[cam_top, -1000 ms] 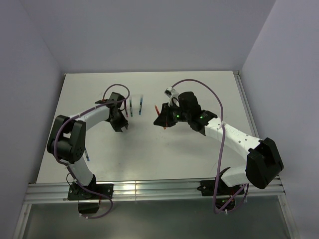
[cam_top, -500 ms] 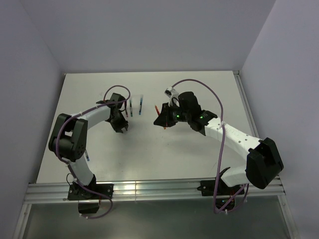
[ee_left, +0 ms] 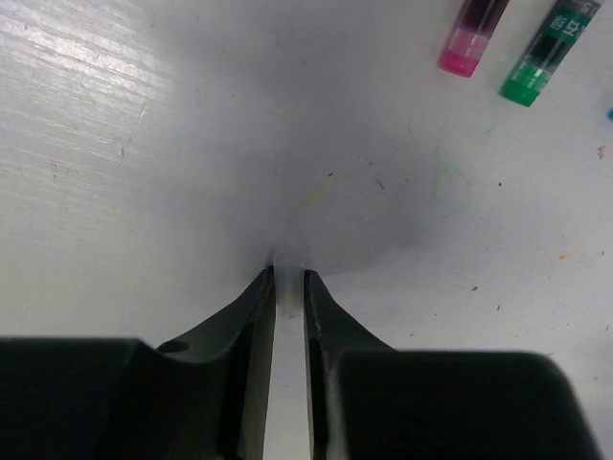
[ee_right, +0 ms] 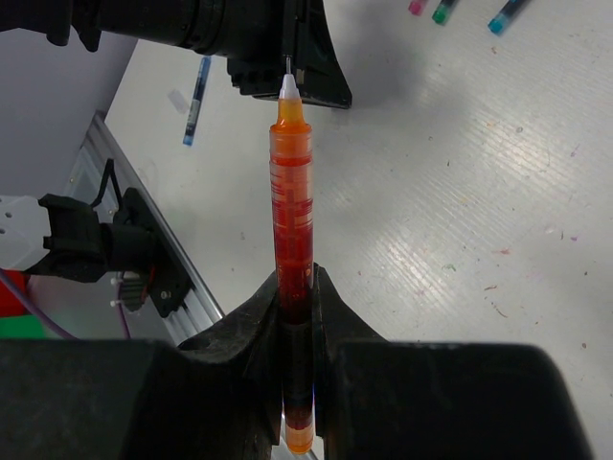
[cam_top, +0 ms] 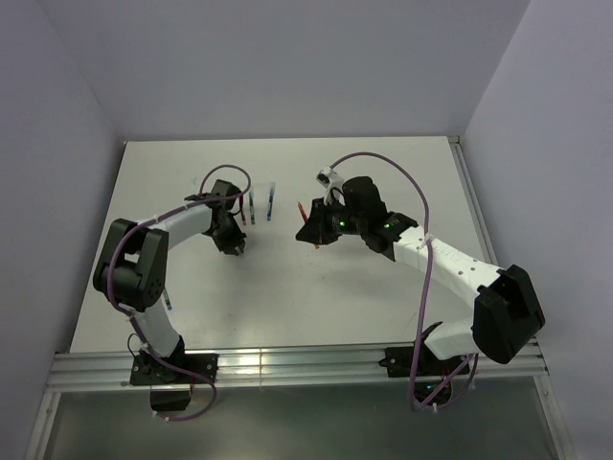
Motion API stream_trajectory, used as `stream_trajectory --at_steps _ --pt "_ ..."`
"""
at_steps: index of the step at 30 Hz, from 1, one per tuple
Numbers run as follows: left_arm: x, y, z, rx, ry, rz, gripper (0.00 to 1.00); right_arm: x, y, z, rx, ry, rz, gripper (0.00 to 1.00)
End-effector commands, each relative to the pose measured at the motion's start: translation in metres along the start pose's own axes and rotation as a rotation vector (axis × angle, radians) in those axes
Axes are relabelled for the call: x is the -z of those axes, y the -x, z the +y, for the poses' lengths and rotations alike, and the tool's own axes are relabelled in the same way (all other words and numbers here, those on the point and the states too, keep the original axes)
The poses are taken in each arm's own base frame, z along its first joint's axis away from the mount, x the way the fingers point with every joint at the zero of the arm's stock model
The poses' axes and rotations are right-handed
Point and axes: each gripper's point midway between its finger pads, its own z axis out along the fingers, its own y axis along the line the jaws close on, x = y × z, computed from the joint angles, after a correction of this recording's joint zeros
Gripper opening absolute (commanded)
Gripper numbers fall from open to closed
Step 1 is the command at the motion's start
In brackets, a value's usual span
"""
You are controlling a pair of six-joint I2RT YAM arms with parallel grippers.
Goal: Insert the pens into the pen caps
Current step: Insert the pen cap onto the pen.
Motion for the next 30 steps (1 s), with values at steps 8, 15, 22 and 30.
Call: stream_trajectory --at_steps 8,15,22,30 --pt "0.001 -0.012 -0.008 -0.035 -0.080 0.029 0.00 0.008 0.019 0.004 0.047 -0.015 -0.046 0.00" --pt "0.117 0.048 -0.106 -0.089 -0.507 -0.134 0.00 0.015 0.042 0.037 0.074 0.101 -0.068 0.00" --pt "0.256 0.094 -0.175 -0.076 -1.127 -0.288 0.00 0.034 0.074 0.080 0.131 0.227 -0.126 0.00" --pt "0.344 0.097 -0.191 -0.165 -1.526 -0.351 0.01 0.050 0.112 0.121 0.166 0.346 -0.197 0.00"
